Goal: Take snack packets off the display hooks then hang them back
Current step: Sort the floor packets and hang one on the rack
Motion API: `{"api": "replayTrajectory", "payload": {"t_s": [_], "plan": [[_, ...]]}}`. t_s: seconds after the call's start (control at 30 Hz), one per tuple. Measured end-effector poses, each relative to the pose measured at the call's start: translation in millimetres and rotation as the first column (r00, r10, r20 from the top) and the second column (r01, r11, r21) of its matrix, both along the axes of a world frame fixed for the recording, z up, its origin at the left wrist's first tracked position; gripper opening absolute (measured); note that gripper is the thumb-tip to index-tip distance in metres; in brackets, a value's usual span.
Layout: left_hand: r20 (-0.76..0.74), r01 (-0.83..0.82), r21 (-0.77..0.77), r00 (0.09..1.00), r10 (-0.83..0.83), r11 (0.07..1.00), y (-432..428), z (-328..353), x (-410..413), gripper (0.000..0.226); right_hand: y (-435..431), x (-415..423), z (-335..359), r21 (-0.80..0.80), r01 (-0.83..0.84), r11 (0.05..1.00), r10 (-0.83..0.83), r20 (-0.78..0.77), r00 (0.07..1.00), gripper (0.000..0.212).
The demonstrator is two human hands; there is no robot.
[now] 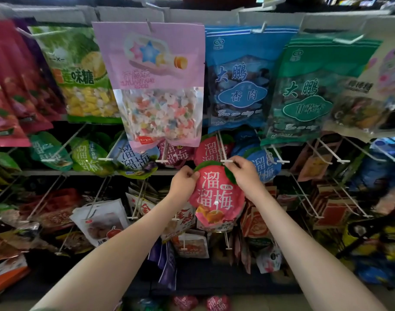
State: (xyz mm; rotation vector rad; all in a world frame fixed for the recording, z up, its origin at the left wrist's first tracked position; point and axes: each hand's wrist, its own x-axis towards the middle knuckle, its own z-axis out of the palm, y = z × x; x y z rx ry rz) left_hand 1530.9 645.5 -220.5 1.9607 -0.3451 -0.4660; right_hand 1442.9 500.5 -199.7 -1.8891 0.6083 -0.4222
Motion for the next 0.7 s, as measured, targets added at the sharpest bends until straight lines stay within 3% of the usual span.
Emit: {"api": "replayTrajectory", "payload": {"t_s": [0.17, 0.27, 0.37, 0.47, 0.57, 0.7], "plan": [[0.103, 0.013, 0.05, 0.995, -0.018, 0.999, -8, 1, 2, 0.017, -7, 8, -7, -0.047, 0.053, 0.997, -0.054, -0.025, 0.998, 0.015], [0.27, -0.019, 0.115, 0.963, -0.013, 0.993, -13, -1, 2, 0.017, -5, 21, -12, -0.088, 0.114, 0.989, -0.113, 0.018, 0.993, 0.007], [0.572, -0.048, 0.23, 0.815, -0.095, 0.972, -20, -14, 3, 0.04, 1, 28, -31, -0.378, 0.35, 0.857, -0.306, 0.171, 0.936, 0.021], [0.753, -0.058, 0.401, 0.59, -0.292, 0.914, -26, -28, 2, 0.066, 9, 28, -60, -0.563, 0.414, 0.715, -0.313, 0.273, 0.91, 0.042], [0.75, -0.048, 0.566, 0.443, -0.49, 0.823, -36, -41, 8, 0.084, 11, 41, -86, -0.652, 0.296, 0.697, -0.241, 0.176, 0.954, 0.061], [0.64, -0.069, 0.724, 0.439, -0.631, 0.687, -49, -54, 31, 0.081, 0, 70, -103, -0.688, 0.167, 0.706, -0.209, 0.023, 0.978, 0.074]]}}
